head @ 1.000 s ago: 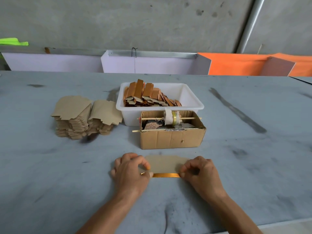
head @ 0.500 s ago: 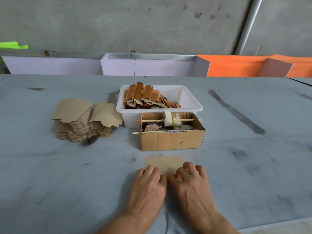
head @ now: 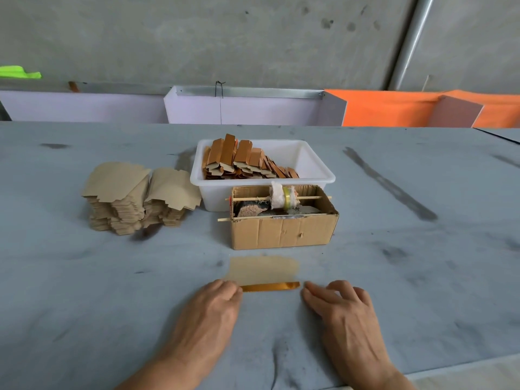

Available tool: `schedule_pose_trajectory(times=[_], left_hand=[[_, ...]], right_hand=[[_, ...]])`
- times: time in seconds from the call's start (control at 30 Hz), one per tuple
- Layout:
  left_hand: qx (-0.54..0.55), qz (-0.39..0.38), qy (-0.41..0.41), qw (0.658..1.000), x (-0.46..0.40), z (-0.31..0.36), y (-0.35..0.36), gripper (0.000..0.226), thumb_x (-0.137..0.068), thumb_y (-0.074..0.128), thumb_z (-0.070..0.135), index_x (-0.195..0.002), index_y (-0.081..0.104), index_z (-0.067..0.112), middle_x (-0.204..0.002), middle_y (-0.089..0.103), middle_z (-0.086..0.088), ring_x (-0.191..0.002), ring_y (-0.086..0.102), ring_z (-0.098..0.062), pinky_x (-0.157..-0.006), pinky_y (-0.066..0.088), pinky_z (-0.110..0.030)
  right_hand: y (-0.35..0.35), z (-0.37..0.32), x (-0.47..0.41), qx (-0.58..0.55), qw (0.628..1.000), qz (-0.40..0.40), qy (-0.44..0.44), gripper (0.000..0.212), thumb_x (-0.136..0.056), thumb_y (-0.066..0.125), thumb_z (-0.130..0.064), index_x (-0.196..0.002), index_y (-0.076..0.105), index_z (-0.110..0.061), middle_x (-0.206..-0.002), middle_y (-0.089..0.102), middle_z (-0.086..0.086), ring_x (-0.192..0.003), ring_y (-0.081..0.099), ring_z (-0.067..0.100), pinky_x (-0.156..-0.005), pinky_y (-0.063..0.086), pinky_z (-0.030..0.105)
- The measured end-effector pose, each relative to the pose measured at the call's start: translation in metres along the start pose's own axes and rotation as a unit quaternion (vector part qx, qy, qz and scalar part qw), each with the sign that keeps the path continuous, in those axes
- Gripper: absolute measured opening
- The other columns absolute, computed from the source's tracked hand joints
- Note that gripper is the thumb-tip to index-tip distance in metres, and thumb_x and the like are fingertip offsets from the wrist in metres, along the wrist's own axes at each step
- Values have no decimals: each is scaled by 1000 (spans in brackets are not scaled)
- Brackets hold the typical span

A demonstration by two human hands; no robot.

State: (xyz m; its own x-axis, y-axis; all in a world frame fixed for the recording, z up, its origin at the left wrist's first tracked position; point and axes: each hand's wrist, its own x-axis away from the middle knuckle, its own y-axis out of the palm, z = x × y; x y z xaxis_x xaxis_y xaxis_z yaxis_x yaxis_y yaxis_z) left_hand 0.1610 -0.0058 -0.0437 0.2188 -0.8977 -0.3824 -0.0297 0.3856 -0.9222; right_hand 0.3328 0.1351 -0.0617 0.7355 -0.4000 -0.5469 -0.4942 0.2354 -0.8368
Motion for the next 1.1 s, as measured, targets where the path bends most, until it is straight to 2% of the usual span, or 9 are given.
schedule_pose_trajectory(times=[0.07, 0.17, 0.23, 0.37, 0.5, 0.6, 0.77, 0.9, 1.1], left_hand=[[25, -52, -57, 997, -2, -6, -5, 31, -66, 56, -8, -82, 72, 13, -84, 68, 4, -79, 66, -15, -69, 51, -25], [63, -60, -69, 994, -3, -8, -2, 38, -81, 44, -3, -107, 65, 16, -110, 61, 5, -107, 55, -13, -90, 42, -27], [83, -76, -42, 993, -4, -1, -2, 36, -70, 49, -8, -90, 71, 13, -98, 67, 3, -98, 60, -14, -82, 47, -26], [100, -38, 32, 994, 7, 13, -5, 26, -56, 44, -1, -56, 64, 16, -68, 63, 9, -67, 64, -11, -50, 46, -19], [133, -9, 29, 991, 0, 13, -7, 31, -51, 53, -7, -68, 69, 14, -72, 65, 4, -69, 63, -16, -53, 48, -21], [142, 39, -86, 985, -18, 2, -5, 27, -68, 56, -9, -79, 70, 11, -81, 66, -2, -77, 63, -22, -65, 48, -31], [90, -60, -219, 970, -59, -16, 10, 31, -93, 52, 30, -120, 56, 15, -117, 54, -4, -113, 50, -22, -89, 40, -32], [114, -123, -226, 960, -70, -19, 18, 36, -85, 65, 35, -115, 58, 18, -115, 54, -1, -112, 51, -21, -88, 43, -31], [128, -159, -240, 949, -78, -15, 12, 13, -82, 69, 29, -84, 59, 22, -101, 63, 2, -96, 59, -21, -75, 42, -28]], right_hand=[[-3, 1, -2, -9, 1000, -4, 11, 39, -48, 53, -5, -75, 75, -24, -89, 72, -16, -69, 66, 19, -55, 50, 31], [-5, -1, -14, -77, 993, -3, 86, 45, -39, 69, 18, -66, 74, -18, -71, 71, -9, -66, 66, 25, -50, 50, 34], [-7, -2, -26, -133, 982, 4, 136, 42, -50, 71, 22, -72, 76, -13, -71, 72, -2, -67, 66, 28, -52, 54, 39], [1, -4, -50, -145, 972, -72, 167, 24, -86, 62, -11, -107, 72, -18, -110, 69, -1, -105, 57, 22, -85, 42, 28], [14, -8, -72, -137, 969, -151, 141, 32, -92, 56, -25, -123, 61, -23, -126, 59, -4, -114, 51, 20, -93, 39, 26], [21, -10, -82, -118, 965, -199, 124, 34, -92, 55, -23, -126, 58, -21, -125, 55, 0, -112, 52, 23, -93, 42, 30], [25, -5, -81, -116, 963, -222, 98, 23, -93, 55, -22, -114, 63, -18, -116, 52, 1, -107, 52, 24, -89, 44, 32], [23, -1, -71, -127, 964, -209, 105, 19, -92, 55, -25, -105, 65, -16, -110, 51, 1, -101, 52, 23, -84, 44, 29], [21, -1, -68, -142, 962, -199, 123, 20, -89, 59, -26, -105, 66, -15, -108, 51, 0, -98, 54, 23, -83, 42, 26]])
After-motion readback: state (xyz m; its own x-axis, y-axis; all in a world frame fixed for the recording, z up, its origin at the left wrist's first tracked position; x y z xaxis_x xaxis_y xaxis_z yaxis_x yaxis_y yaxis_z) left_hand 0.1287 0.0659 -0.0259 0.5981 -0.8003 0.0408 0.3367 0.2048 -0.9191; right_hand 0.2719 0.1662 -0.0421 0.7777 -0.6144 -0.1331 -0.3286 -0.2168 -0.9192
